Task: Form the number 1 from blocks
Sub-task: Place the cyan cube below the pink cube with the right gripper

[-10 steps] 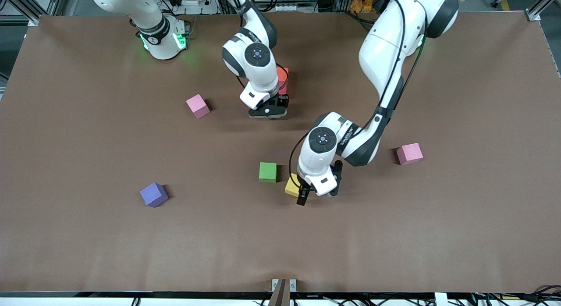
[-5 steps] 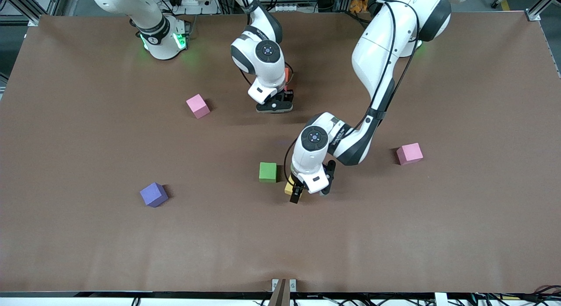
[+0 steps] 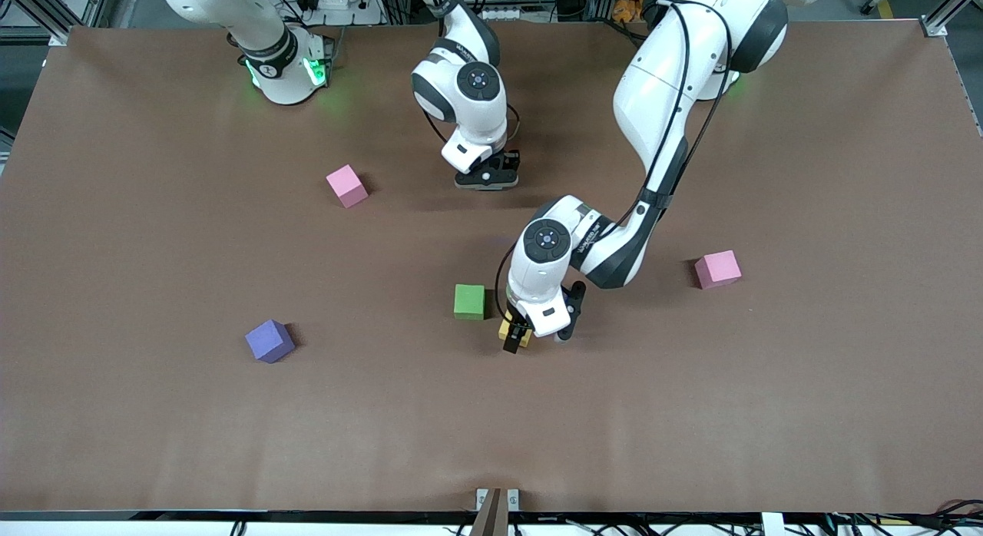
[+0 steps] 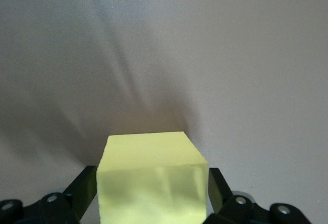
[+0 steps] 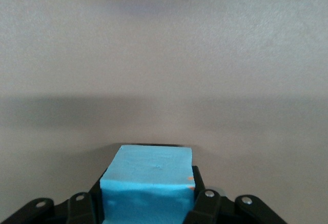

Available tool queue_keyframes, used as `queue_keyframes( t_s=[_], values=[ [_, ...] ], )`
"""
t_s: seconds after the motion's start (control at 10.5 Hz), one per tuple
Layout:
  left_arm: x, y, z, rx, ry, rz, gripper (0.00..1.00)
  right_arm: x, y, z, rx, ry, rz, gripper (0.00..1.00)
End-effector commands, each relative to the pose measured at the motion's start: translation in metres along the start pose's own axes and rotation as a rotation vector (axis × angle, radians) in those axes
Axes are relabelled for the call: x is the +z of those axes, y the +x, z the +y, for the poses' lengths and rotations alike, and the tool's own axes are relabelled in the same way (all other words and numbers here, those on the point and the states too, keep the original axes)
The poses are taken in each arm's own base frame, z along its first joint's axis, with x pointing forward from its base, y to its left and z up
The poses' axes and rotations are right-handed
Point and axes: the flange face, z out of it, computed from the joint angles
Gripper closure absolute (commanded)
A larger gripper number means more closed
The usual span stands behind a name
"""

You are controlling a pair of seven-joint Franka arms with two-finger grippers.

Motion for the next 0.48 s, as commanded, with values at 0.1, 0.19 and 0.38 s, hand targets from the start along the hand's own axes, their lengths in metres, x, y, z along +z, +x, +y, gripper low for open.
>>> queue_keyframes(
  t_s=[0.1, 0.19, 0.38],
  values=[
    [0.001, -0.001, 0.001, 0.032, 0.003, -0.006, 0.8, -0.014, 0.008, 0.001, 0.035, 0.02, 0.013, 0.0],
    [-0.002, 0.0, 0.001, 0.051, 0.007, -0.007, 1.0, -0.035, 0.018, 0.008, 0.048, 0.04, 0.021, 0.0],
    [-0.007, 0.001, -0.007, 0.161, 0.067, 0.001, 1.0, -0.081, 0.037, 0.033, 0.01, 0.031, -0.009, 0.0]
  ],
)
